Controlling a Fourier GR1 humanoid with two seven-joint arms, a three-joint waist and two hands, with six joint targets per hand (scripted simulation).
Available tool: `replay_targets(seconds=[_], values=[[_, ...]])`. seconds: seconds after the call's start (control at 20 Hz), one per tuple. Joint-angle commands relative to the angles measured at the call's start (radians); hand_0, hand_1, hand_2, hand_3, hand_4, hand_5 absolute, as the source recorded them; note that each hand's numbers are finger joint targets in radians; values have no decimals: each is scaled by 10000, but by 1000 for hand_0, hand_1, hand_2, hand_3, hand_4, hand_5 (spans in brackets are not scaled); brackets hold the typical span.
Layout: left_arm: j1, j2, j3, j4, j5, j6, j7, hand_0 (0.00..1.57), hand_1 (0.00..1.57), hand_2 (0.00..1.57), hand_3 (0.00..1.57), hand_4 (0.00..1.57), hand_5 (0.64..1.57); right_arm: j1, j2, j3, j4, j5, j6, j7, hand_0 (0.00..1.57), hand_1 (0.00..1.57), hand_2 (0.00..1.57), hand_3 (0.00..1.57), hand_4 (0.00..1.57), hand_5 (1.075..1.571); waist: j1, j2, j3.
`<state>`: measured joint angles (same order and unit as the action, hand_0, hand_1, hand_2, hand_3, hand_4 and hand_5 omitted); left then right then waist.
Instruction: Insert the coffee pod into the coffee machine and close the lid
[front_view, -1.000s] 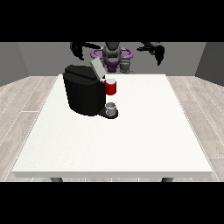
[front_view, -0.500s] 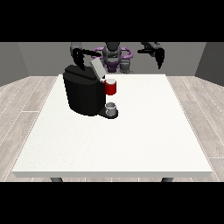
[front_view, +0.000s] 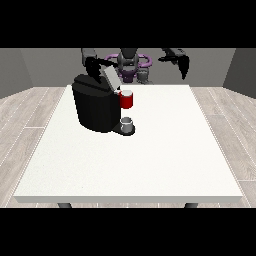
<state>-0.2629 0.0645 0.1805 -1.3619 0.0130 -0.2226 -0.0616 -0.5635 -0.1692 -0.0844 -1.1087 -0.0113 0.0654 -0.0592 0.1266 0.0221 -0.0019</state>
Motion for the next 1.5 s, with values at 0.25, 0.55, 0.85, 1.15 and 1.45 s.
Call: replay_targets(seconds=[0.25, 0.55, 0.85, 1.15, 1.45], values=[[363, 472, 11, -310, 300, -273, -3, 0, 0, 0, 0, 0, 1571, -318, 367, 152, 630, 287, -163, -255, 0, 0, 0, 0, 0, 1571, 62, 276, 19], [349, 240, -265, -133, -155, 228, -611, 0, 0, 0, 0, 0, 1571, -1053, 273, 231, 813, 534, -159, -97, 0, 0, 0, 0, 0, 1571, 96, 572, 18], [103, 569, 0, -325, 548, -36, 365, 0, 0, 0, 0, 0, 1571, -1496, 2, 27, 1175, 415, 276, -104, 0, 0, 0, 0, 114, 1571, 157, 428, 19], [-45, 588, 3, 339, 228, 200, -615, 0, 0, 0, 0, 192, 1571, -2426, 549, 492, 1018, 1106, -453, 214, 0, 0, 0, 0, 215, 1571, 170, 748, 18], [-515, 658, -161, 97, 376, 191, 65, 0, 0, 0, 0, 181, 1571, -2775, 694, 664, 1486, 1654, -743, -115, 0, 0, 0, 0, 110, 1571, 350, 843, 19]])
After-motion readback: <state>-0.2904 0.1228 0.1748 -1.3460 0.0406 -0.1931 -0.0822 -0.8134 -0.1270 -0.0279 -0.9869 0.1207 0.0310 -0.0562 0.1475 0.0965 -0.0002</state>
